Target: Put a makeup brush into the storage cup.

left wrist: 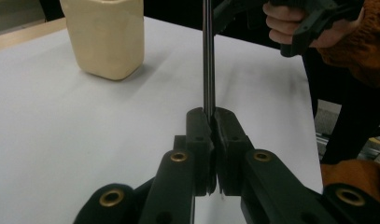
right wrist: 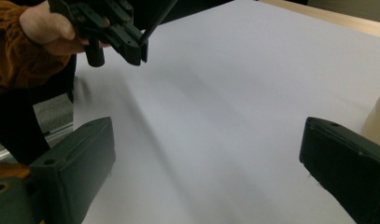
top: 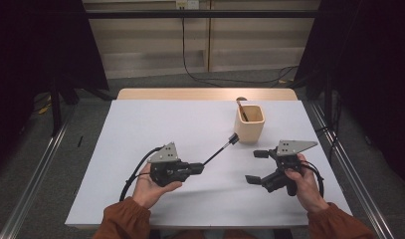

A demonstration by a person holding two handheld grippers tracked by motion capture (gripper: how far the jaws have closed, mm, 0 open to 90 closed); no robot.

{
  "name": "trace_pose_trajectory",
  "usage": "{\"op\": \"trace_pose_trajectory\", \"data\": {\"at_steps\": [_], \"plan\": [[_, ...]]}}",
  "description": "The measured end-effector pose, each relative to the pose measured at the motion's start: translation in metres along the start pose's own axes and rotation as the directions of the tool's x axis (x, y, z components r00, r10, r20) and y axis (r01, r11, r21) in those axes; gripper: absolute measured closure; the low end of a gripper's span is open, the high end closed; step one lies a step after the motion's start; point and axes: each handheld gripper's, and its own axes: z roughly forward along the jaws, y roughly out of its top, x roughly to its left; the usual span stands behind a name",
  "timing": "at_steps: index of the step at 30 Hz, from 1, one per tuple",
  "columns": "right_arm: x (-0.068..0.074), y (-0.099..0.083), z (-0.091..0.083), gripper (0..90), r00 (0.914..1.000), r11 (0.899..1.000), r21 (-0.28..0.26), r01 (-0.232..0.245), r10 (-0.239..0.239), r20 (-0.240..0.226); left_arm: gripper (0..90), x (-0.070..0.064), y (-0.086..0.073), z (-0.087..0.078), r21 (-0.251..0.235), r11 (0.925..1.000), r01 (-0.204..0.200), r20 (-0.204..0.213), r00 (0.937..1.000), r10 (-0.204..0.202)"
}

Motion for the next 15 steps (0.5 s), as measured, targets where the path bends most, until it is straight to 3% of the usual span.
{"op": "trace_pose_trajectory", "data": {"at_steps": [8,9,11,15], "plan": [[0.0034,0.0016,0.0036,2.8,0.9994,0.999,-0.019,0.033,-0.033,0.011,85.6,-0.0011,-0.0023,0.0025,-0.04,0.999,0.017,0.028,0.9995,-0.016],[0.0036,0.0016,0.0038,3.1,0.9989,0.999,-0.019,0.042,-0.042,0.022,85.5,-0.0018,-0.0024,0.003,-0.04,0.9992,0.006,0.013,0.9999,-0.005],[0.0038,0.0016,0.0044,3.3,0.9979,0.998,-0.021,0.055,-0.055,0.036,85.5,-0.0027,-0.0027,0.0039,-0.049,0.9987,0.016,0.023,0.9996,-0.015],[0.004,0.0028,0.0059,3.5,0.9979,0.998,-0.038,0.059,-0.058,0.027,85.5,-0.003,-0.003,0.0048,-0.071,0.9971,0.027,0.022,0.9994,-0.026]]}}
